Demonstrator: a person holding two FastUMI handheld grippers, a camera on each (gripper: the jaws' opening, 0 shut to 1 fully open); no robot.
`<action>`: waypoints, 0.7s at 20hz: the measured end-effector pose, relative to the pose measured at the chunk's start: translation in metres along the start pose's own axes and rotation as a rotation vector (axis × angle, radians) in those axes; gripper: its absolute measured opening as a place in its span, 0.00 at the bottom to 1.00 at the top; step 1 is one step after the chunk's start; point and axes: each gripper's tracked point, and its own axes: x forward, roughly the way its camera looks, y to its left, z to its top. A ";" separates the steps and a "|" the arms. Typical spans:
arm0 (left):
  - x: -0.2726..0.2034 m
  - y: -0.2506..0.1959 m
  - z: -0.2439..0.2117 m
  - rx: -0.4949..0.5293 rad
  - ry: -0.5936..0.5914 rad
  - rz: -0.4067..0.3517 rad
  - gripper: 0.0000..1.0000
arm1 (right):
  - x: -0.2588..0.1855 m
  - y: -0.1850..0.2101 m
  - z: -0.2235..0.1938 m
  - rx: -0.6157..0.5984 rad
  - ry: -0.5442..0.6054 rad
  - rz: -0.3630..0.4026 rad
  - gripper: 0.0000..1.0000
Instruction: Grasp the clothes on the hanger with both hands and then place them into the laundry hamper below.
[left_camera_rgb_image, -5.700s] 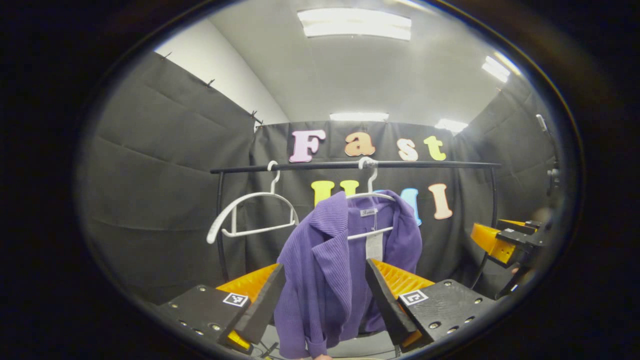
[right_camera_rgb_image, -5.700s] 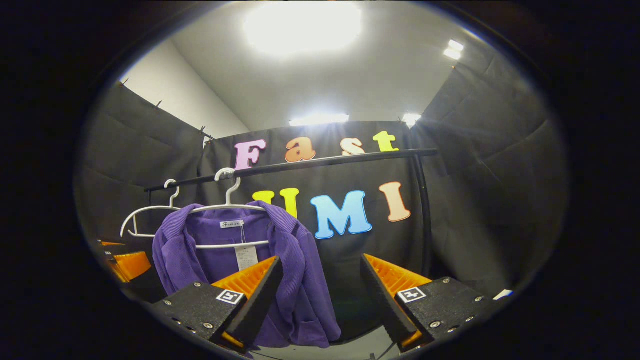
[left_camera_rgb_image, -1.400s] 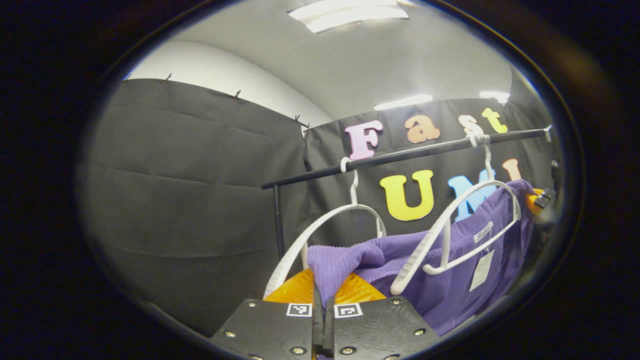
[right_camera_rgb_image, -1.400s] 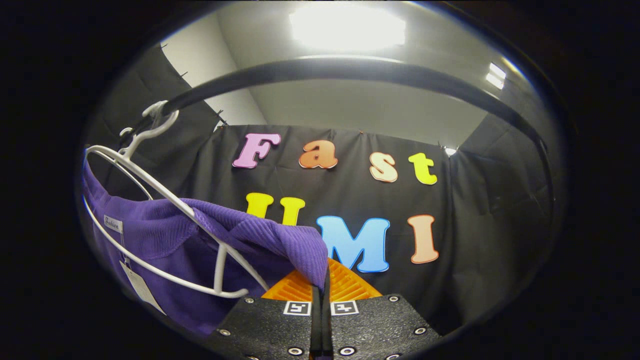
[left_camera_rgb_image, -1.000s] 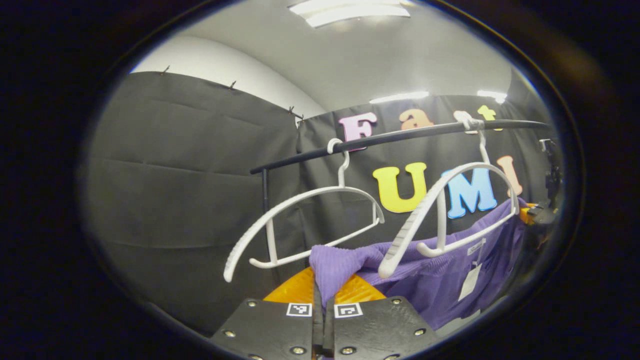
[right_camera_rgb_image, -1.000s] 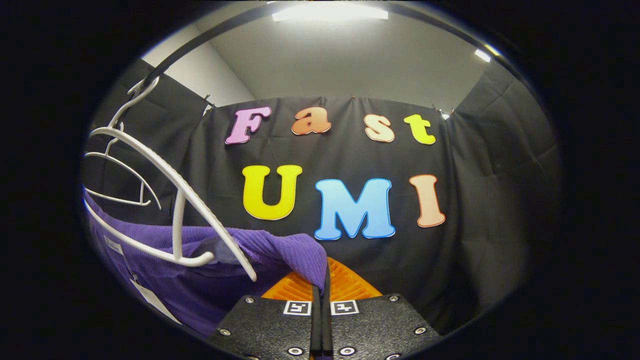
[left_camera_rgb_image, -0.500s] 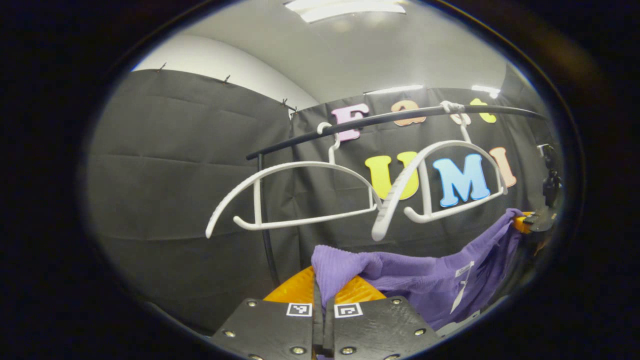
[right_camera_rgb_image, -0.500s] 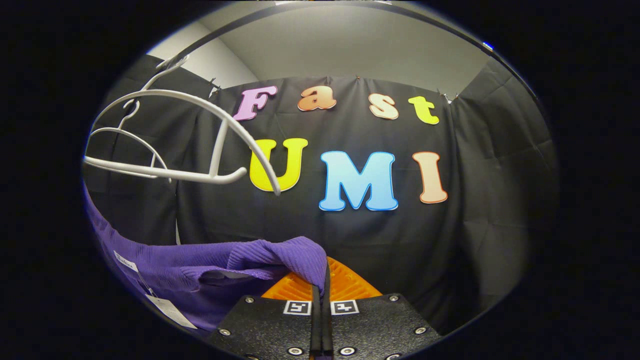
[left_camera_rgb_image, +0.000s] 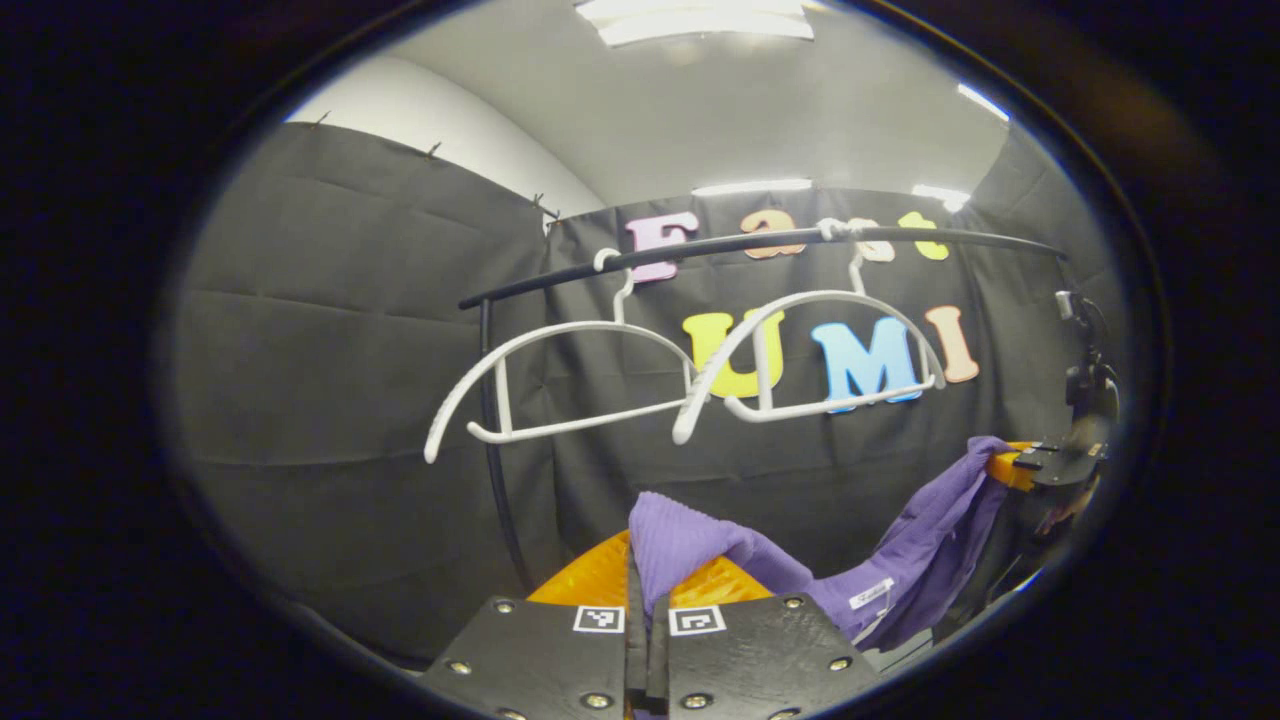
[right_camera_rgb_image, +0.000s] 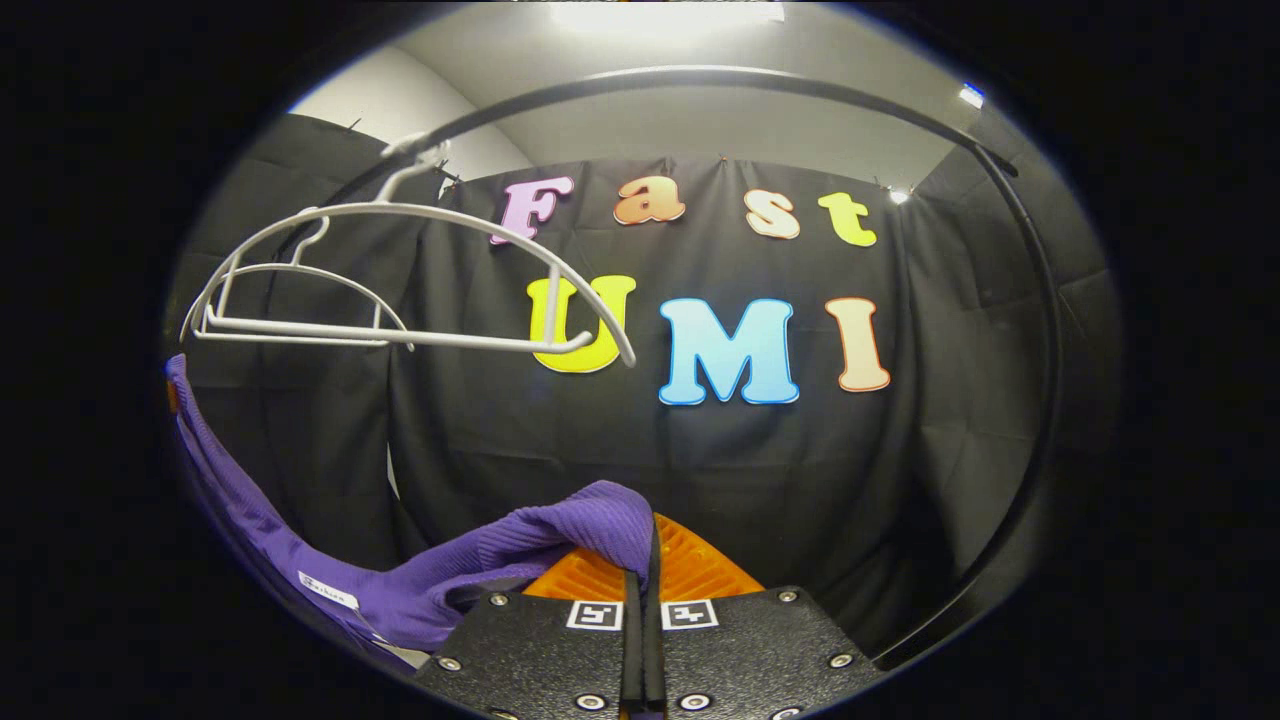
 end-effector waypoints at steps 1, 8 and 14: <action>-0.006 -0.004 0.004 -0.001 -0.012 -0.023 0.01 | -0.011 0.007 0.005 0.003 -0.006 0.004 0.00; -0.044 -0.021 0.042 -0.023 -0.087 -0.165 0.00 | -0.095 0.062 0.043 0.017 -0.077 0.042 0.00; -0.071 -0.025 0.044 -0.053 -0.103 -0.272 0.01 | -0.155 0.108 0.060 0.048 -0.099 0.076 0.00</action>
